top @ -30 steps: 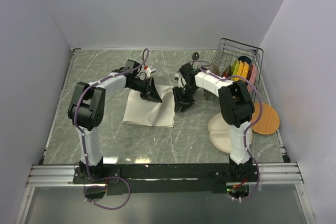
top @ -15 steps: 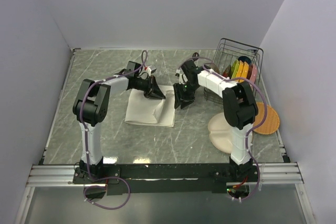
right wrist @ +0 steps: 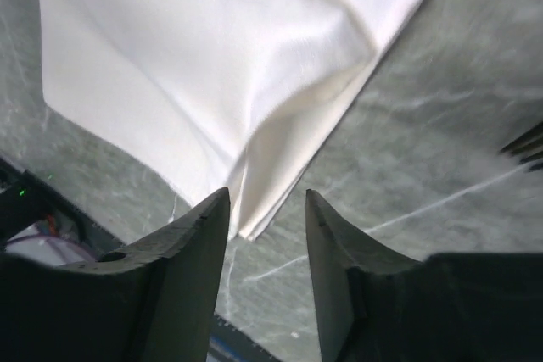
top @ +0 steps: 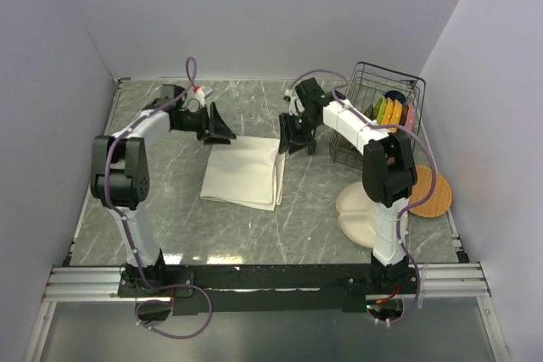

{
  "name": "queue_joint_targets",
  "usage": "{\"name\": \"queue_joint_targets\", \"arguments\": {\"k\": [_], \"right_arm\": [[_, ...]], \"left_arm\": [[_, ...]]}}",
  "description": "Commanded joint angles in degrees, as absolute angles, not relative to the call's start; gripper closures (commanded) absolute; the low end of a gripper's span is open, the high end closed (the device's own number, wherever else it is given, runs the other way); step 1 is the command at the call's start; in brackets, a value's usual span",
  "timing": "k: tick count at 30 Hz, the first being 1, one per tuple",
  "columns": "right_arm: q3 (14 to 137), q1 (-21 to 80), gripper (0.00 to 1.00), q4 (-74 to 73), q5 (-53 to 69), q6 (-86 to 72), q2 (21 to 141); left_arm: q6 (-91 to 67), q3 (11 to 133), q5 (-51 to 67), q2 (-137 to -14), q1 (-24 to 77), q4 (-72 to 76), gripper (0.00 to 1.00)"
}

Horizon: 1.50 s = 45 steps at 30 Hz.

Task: Fold the napkin into a case and place the utensils inside
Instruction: Fold the rectangle-folded napkin at the center of the board, then smooth out the square-folded napkin at the center of the board.

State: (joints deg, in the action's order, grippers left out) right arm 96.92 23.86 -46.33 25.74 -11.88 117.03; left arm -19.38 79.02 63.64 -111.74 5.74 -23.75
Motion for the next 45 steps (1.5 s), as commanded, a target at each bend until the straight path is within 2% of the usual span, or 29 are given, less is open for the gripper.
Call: {"name": "queue_joint_targets", "arguments": {"k": [1, 6, 14, 21, 31, 45], "right_arm": [[105.4, 24.1, 0.57, -45.9, 19.2, -9.8, 119.7], [113.6, 24.3, 0.59, -48.3, 14.0, -8.4, 124.9], [117.9, 24.3, 0.64, -46.5, 15.7, -6.5, 131.0], [115.6, 25.7, 0.64, -46.7, 16.3, -3.5, 132.2], [114.0, 26.9, 0.59, -47.3, 16.7, -1.7, 132.4], [115.0, 28.0, 0.62, -49.2, 14.6, 1.8, 133.9]], "left_arm": [[3.5, 82.1, 60.5, -106.9, 3.9, -40.4, 0.39], [6.0, 78.1, 58.0, -102.3, 2.6, -39.9, 0.38], [5.7, 76.1, 57.0, -100.1, 2.5, -39.4, 0.37], [6.0, 76.6, 56.7, -100.2, 2.2, -40.1, 0.36], [6.2, 77.5, 57.2, -101.2, 1.3, -40.7, 0.34], [6.0, 78.7, 57.7, -102.0, 0.2, -41.2, 0.32]]}}
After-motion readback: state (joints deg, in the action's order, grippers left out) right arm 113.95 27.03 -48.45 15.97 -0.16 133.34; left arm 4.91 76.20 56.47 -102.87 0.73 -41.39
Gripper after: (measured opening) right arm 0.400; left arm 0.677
